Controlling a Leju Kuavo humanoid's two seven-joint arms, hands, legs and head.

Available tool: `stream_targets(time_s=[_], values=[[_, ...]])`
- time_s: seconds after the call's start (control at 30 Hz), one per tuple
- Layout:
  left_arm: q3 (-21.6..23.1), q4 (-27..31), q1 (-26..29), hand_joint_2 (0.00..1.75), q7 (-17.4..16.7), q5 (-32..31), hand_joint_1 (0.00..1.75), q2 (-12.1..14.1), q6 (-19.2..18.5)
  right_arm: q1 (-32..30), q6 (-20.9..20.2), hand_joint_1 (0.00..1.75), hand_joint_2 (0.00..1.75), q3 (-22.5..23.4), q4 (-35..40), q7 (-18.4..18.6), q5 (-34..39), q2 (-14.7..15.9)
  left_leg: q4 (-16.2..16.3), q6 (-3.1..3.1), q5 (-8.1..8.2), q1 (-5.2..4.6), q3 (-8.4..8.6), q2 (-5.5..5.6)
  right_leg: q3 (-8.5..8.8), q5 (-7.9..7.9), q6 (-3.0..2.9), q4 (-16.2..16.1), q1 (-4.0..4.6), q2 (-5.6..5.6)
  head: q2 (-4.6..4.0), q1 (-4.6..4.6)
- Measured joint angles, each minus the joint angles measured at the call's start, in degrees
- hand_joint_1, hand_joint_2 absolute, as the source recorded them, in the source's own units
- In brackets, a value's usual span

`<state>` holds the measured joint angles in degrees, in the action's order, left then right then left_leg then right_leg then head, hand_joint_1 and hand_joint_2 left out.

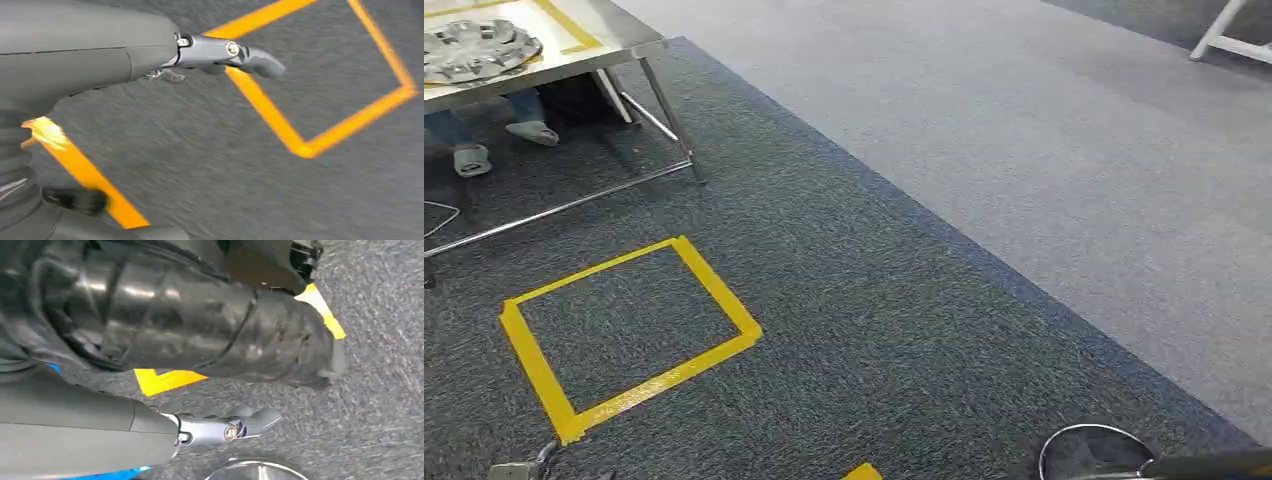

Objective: Take the parts from the cabinet and place them on the table.

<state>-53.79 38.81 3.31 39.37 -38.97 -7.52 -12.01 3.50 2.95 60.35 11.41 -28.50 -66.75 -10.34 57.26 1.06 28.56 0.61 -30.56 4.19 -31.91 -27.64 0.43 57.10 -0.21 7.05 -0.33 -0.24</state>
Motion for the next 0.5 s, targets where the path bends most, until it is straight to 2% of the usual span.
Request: stream_targets(time_s=[0.03, 0.07, 0.1, 0.13, 0.17, 0.2, 0.23, 0.27, 0.3, 0.33, 0.37, 0.4, 0.43, 0.47, 0.5], values=[[-0.6, -2.6, -0.5, 1.75, -0.4, -0.4, 0.0, 1.2, 1.4, -0.1, 0.5, 0.0, 0.0, 0.0, 0.0, 0.0, 0.0, -0.1, 0.0, 0.18, -0.09, -0.18, 0.02, -0.49, -0.14, 0.23, 0.47, -0.2, -0.25, 0.6, 0.0, 0.0], [-1.1, -4.9, -0.9, 1.75, -0.8, -0.8, 0.0, 2.2, 2.5, -0.3, 0.6, 0.0, 0.0, 0.0, -0.2, 0.0, 0.0, -0.3, -0.4, 0.56, -0.36, 0.0, 0.12, -1.19, -0.79, 0.38, 0.85, -0.4, -0.09, 1.26, 0.0, -0.02], [-1.5, -6.8, -1.2, 1.75, -1.2, -0.9, 0.0, 2.7, 3.2, -0.4, 0.8, 0.0, 0.0, 0.0, -0.2, 0.0, 0.0, -0.3, -1.3, 0.78, -0.82, 0.52, 0.43, -2.18, -0.95, -0.1, 0.91, 0.3, -0.08, 0.72, 0.0, 0.06], [-2.2, -8.7, -1.6, 1.75, -2.5, -0.8, 0.0, 3.7, 3.8, -0.5, 0.8, 0.0, 0.0, 0.0, -0.2, 0.0, 0.0, -0.3, -1.6, 1.15, -0.88, 0.45, 0.55, -2.71, -1.94, -1.86, 1.2, 2.3, 0.27, -2.95, 0.0, 0.53], [-3.0, -10.6, -1.8, 1.75, -3.7, -0.8, 0.0, 4.3, 4.2, -0.2, 0.8, 0.0, 0.0, 0.0, -0.2, 0.1, 0.0, -0.3, -1.6, 1.26, -0.96, 0.39, 0.49, -3.66, -4.02, -4.33, 1.45, 6.4, 0.13, -5.0, 0.0, 1.09], [-3.6, -12.0, -1.8, 1.75, -4.5, -0.7, 0.0, 4.9, 4.6, 0.0, 0.7, 0.0, 0.0, 0.0, -0.3, 0.1, -0.1, -0.3, -1.6, 1.29, -0.94, 0.32, 0.44, -4.55, -6.25, -6.57, 1.75, 11.0, -0.02, -5.99, 0.0, 1.18], [-4.2, -13.4, -1.8, 1.75, -5.7, -0.9, 0.0, 5.4, 5.3, 0.1, 0.3, 0.0, 0.0, 0.0, -0.3, 0.5, -0.3, -0.3, -1.6, 1.31, -0.91, 0.24, 0.4, -5.53, -8.2, -8.26, 2.04, 15.2, -0.18, -6.48, 0.0, 1.16], [-4.7, -14.5, -1.9, 1.75, -7.1, -1.2, 0.0, 5.8, 6.1, 0.1, -0.3, 0.0, 0.0, -0.1, -0.3, 0.7, -0.6, -0.3, -1.5, 1.3, -0.91, 0.22, 0.33, -6.4, -9.3, -8.78, 2.3, 17.7, -0.39, -6.7, 0.0, 1.16], [-5.1, -15.5, -2.1, 1.75, -8.3, -1.4, 0.0, 6.1, 6.8, 0.0, -0.6, 0.0, 0.0, -0.1, -0.3, 1.0, -0.7, -0.2, -1.5, 1.27, -0.89, 0.23, 0.34, -7.13, -8.75, -7.8, 2.46, 17.1, -0.52, -6.88, 0.0, 1.2], [-5.4, -16.3, -2.3, 1.75, -9.8, -2.1, 0.0, 6.3, 7.7, -0.1, -0.9, 0.0, 0.0, -0.1, -0.3, 1.2, -0.8, -0.2, -1.5, 1.19, -0.84, 0.24, 0.35, -7.78, -6.75, -5.82, 2.57, 13.8, -0.64, -7.19, 0.0, 1.2], [-5.5, -17.2, -2.4, 1.75, -11.2, -3.0, 0.0, 6.4, 8.5, 0.0, -1.1, 0.0, 0.0, -0.1, -0.3, 1.3, -0.9, 0.0, -1.5, 1.04, -0.75, 0.25, 0.4, -8.4, -3.62, -3.44, 2.52, 8.4, -0.69, -7.79, 0.0, 1.22], [-5.5, -17.9, -2.5, 1.75, -12.6, -4.0, 0.0, 6.5, 9.4, 0.1, -1.1, 0.0, 0.0, -0.1, -0.3, 1.5, -1.0, 0.0, -1.4, 0.84, -0.64, 0.25, 0.58, -8.96, -0.31, -1.57, 2.36, 2.9, -0.67, -9.21, 0.0, 1.24], [-5.5, -18.4, -2.5, 1.75, -14.0, -5.1, 0.0, 6.6, 10.2, 0.4, -1.1, 0.0, 0.0, -0.2, -0.3, 1.7, -1.0, 0.1, -1.2, 0.44, -0.45, -0.01, 0.82, -9.5, 1.79, -1.83, 1.98, -1.1, -0.39, -12.59, 0.0, 1.33], [-5.5, -19.1, -2.5, 1.75, -15.8, -7.1, 0.0, 6.7, 11.5, 0.6, -1.1, 0.0, 0.0, -0.3, -0.3, 2.1, -1.1, 0.1, -1.0, -0.08, -0.17, -0.2, 0.81, -10.02, 2.27, -1.45, 1.61, -1.1, -0.3, -11.67, 0.0, 1.07], [-5.5, -19.6, -2.5, 1.75, -16.6, -8.2, 0.0, 7.1, 12.1, 0.6, -0.9, 0.0, 0.0, -0.4, -0.3, 2.3, -1.2, 0.1, -1.0, -0.4, -0.27, -0.17, 1.03, -10.47, 1.56, -1.42, 1.37, -1.0, -0.18, -10.94, 0.0, 0.79]])
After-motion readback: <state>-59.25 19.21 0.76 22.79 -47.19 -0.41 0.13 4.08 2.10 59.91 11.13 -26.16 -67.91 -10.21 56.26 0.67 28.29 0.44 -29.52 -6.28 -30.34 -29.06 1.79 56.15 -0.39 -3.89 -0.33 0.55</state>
